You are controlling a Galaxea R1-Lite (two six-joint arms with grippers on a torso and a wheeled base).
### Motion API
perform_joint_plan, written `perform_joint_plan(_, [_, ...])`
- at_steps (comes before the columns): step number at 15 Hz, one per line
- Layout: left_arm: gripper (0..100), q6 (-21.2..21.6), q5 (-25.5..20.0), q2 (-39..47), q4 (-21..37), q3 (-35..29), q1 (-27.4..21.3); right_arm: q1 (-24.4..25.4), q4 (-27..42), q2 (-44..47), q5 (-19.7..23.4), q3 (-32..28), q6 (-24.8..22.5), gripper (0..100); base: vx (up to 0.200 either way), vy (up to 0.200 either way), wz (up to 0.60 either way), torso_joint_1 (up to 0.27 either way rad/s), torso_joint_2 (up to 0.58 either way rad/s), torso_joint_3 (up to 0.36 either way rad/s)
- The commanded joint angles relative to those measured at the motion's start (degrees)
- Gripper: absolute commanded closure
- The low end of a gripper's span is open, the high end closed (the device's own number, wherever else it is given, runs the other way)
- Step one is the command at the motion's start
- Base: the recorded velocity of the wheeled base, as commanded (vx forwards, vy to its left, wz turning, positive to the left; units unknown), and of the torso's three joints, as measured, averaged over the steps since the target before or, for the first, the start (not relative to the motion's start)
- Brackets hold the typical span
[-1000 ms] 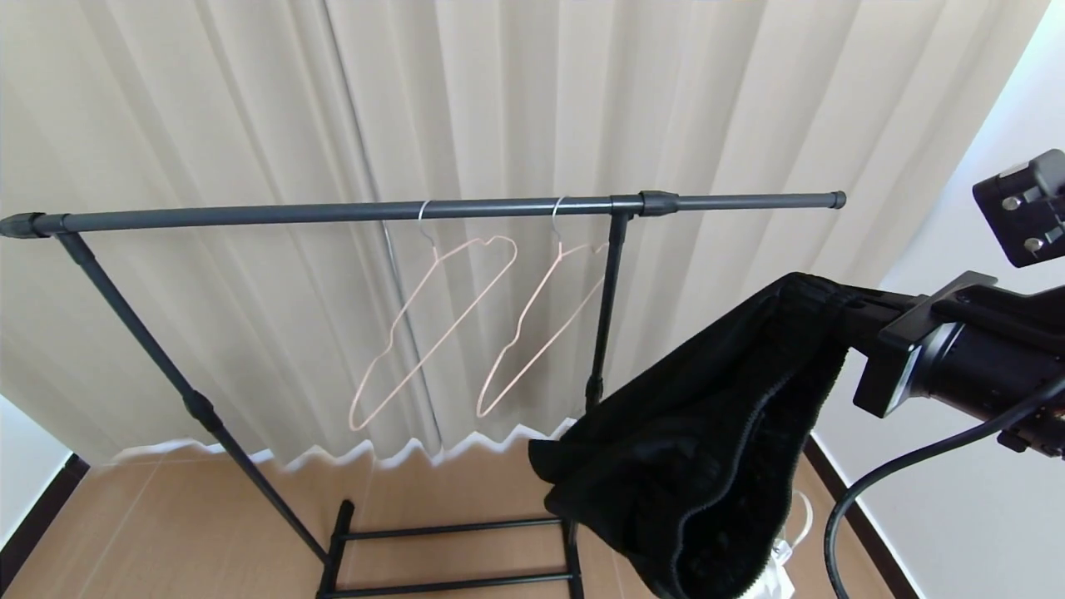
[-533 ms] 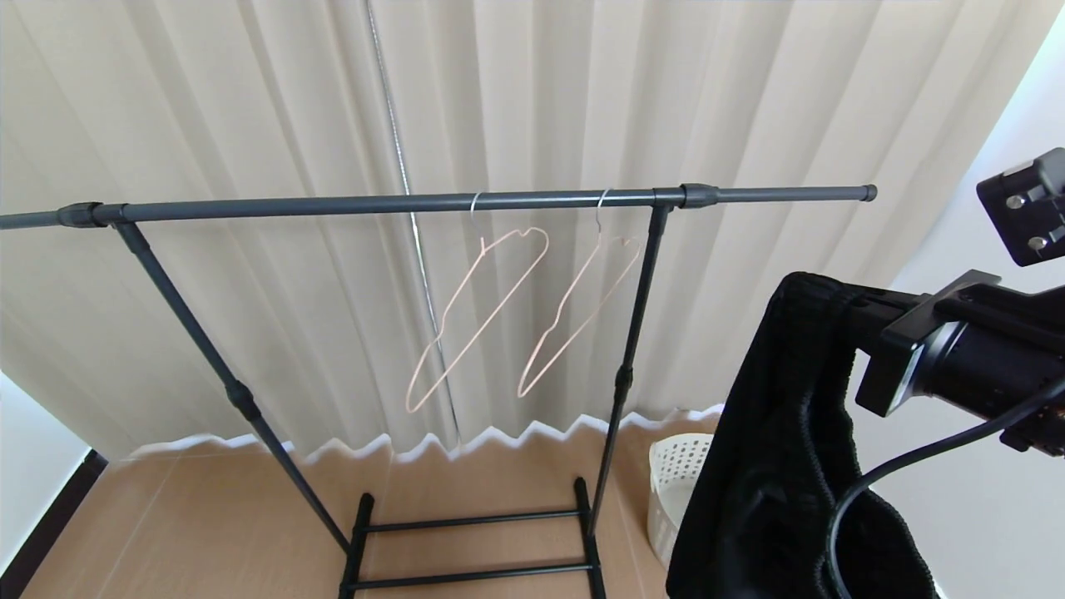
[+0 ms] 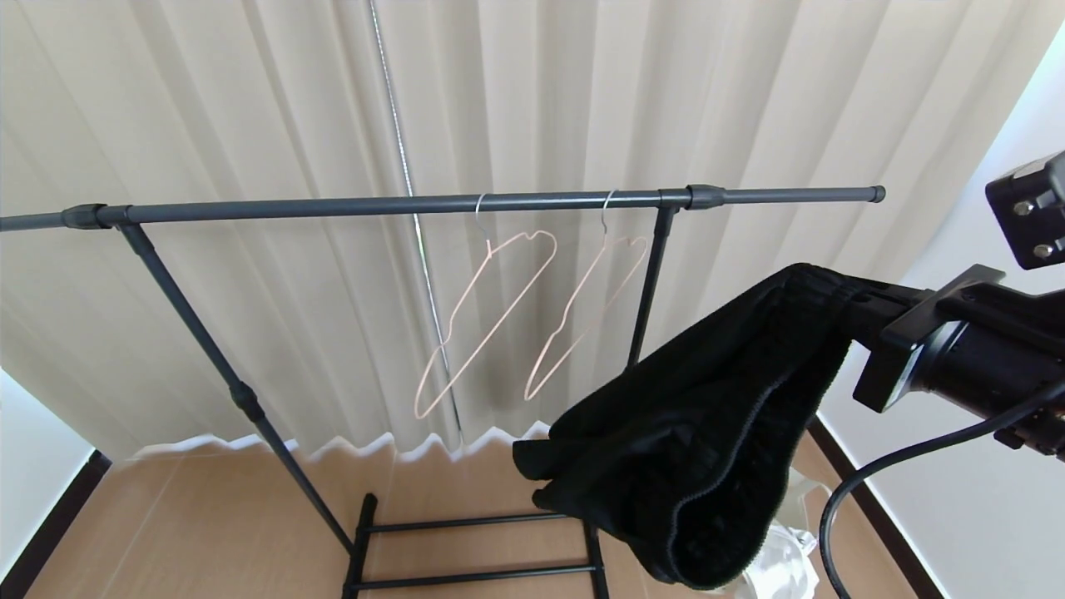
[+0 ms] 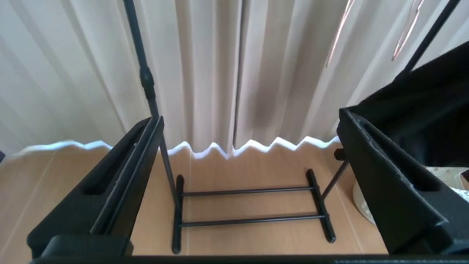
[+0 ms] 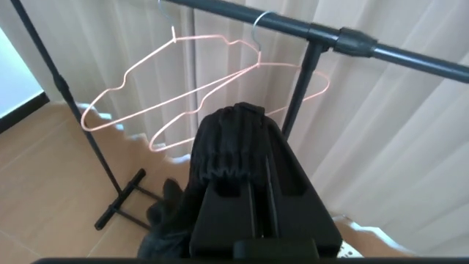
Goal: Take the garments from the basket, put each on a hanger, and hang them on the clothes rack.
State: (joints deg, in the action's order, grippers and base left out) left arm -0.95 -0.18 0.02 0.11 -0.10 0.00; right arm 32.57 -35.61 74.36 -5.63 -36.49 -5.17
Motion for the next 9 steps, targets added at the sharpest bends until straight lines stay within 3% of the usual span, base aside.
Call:
perform_joint_plan(1, [0, 0.0, 0.0, 0.1, 0.0, 0.0, 0.0, -0.1, -0.2, 0.8, 0.0, 0.6, -0.1, 100, 0.000, 0.000, 0.00, 0.134, -0.28, -0.149])
perform_joint_plan(5, [0, 0.2, 0.1, 0.1, -0.1, 0.0, 0.0, -0.1, -0.3, 1.0, -0.1, 1.3, -0.2, 100, 0.000, 0.000, 0.00, 0.126, -0.26, -0.139])
perform_joint_plan(9, [0, 2.4, -0.1, 0.7, 2.5, -1.0, 0.0, 0.6, 0.5, 1.0, -1.2, 2.1, -2.1, 100, 0.000, 0.000, 0.00, 0.000, 0.00, 0.000])
